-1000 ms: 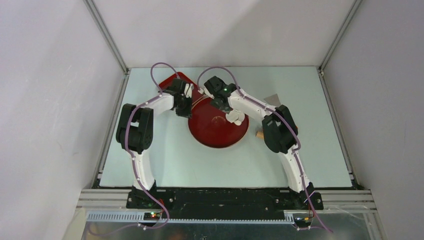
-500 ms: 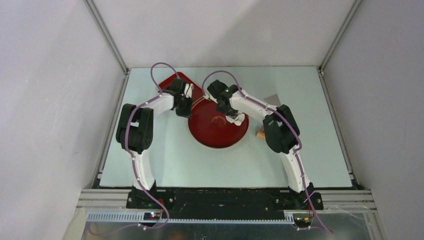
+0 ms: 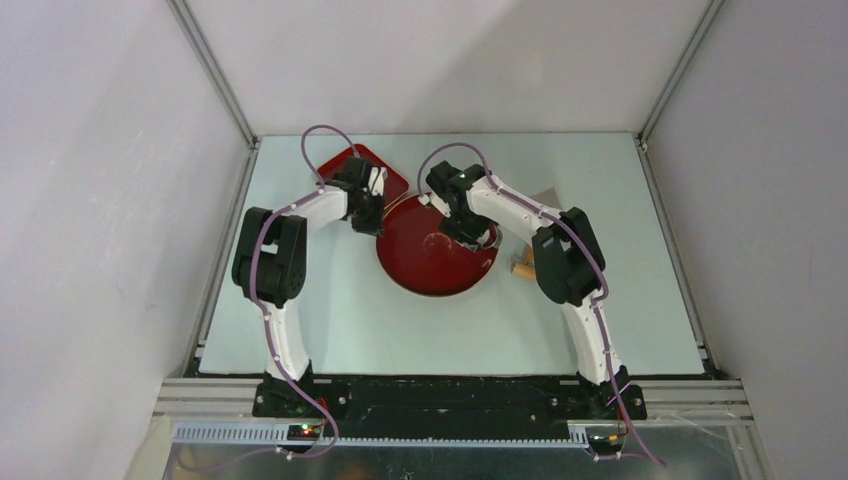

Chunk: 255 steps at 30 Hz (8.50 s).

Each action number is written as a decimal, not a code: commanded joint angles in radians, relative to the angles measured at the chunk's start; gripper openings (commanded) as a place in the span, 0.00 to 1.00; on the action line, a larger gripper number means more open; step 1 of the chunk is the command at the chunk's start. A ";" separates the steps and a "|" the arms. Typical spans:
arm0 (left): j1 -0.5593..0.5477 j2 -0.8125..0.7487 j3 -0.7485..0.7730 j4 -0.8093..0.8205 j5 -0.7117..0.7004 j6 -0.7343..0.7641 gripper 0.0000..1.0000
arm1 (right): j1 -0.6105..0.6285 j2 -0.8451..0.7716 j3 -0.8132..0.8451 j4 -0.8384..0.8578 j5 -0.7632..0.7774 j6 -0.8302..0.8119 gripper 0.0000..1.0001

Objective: Roll out the dumpling wrappers from the dough
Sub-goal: Remove the dumpling wrapper from the work surface.

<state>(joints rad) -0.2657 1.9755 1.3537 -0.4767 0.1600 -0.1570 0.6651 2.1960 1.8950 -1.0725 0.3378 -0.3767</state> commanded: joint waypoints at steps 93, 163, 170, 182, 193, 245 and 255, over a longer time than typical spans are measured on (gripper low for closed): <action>0.001 -0.046 -0.007 0.003 -0.016 0.022 0.00 | -0.098 0.212 0.278 -0.399 -0.926 0.044 0.52; 0.001 -0.047 -0.008 0.003 -0.015 0.024 0.00 | -0.058 0.273 0.340 -0.429 -0.941 0.014 0.45; 0.001 -0.047 -0.007 0.003 -0.014 0.024 0.00 | -0.050 0.315 0.396 -0.452 -1.063 0.013 0.44; 0.002 -0.047 -0.007 0.003 -0.013 0.024 0.00 | -0.029 0.342 0.513 -0.473 -1.278 -0.002 0.43; 0.002 -0.047 -0.008 0.003 -0.014 0.024 0.00 | -0.054 0.261 0.559 -0.393 -1.232 0.048 0.42; 0.002 -0.049 -0.007 0.003 -0.013 0.025 0.00 | 0.017 0.171 0.274 -0.349 -0.613 -0.020 0.42; 0.001 -0.049 -0.009 0.003 -0.013 0.025 0.00 | 0.019 0.137 0.210 -0.354 -0.596 -0.026 0.41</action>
<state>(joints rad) -0.2634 1.9747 1.3537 -0.4896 0.1535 -0.1238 0.6781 2.3821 2.1231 -1.4048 -0.2611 -0.3828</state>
